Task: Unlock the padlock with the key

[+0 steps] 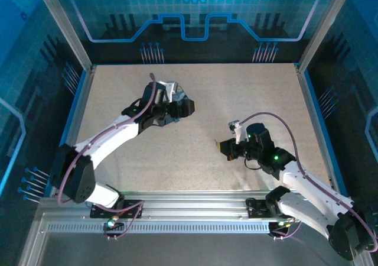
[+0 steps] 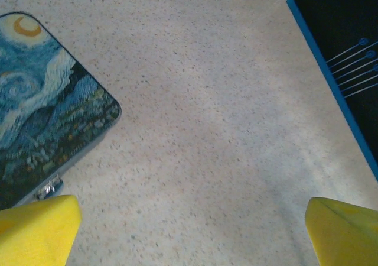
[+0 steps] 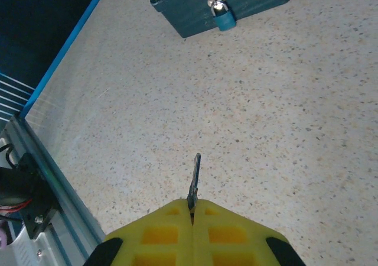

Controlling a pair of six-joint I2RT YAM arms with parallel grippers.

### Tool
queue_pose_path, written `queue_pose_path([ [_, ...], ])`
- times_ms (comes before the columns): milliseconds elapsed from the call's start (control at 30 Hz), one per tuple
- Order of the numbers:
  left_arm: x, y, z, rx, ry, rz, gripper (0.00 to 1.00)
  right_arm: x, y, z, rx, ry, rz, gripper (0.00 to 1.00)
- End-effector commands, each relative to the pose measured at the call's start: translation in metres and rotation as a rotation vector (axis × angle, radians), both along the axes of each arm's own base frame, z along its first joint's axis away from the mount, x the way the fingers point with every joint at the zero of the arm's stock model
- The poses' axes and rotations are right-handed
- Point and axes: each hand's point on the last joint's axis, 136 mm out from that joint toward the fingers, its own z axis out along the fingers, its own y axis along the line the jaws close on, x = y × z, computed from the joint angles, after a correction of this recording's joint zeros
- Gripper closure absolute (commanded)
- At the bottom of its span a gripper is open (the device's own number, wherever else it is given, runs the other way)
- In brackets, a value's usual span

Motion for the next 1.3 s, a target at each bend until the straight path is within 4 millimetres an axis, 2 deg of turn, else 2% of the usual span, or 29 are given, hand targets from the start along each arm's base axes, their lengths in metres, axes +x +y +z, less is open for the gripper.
queue_pose_path([
  [0,0.018,-0.005,-0.002,0.054,-0.005,-0.057,0.01,-0.008,-0.009,-0.014,-0.041,0.040,-0.028,1.00],
  [167,0.048,-0.014,-0.018,0.085,-0.011,-0.068,0.01,-0.014,-0.017,-0.022,-0.064,0.059,-0.053,1.00],
  [300,0.064,-0.022,-0.030,0.111,0.008,-0.088,0.01,-0.017,-0.022,-0.026,-0.067,0.058,-0.070,1.00],
  [667,0.084,-0.030,-0.075,0.140,0.097,-0.079,0.01,-0.020,-0.025,-0.030,-0.083,0.070,-0.075,1.00],
  [900,0.085,-0.030,-0.095,0.163,0.137,-0.083,0.01,-0.019,-0.026,-0.032,-0.093,0.071,-0.076,1.00],
  [1267,0.063,-0.029,-0.113,0.165,0.180,-0.115,0.02,-0.016,-0.025,-0.033,-0.110,0.079,-0.074,1.00],
])
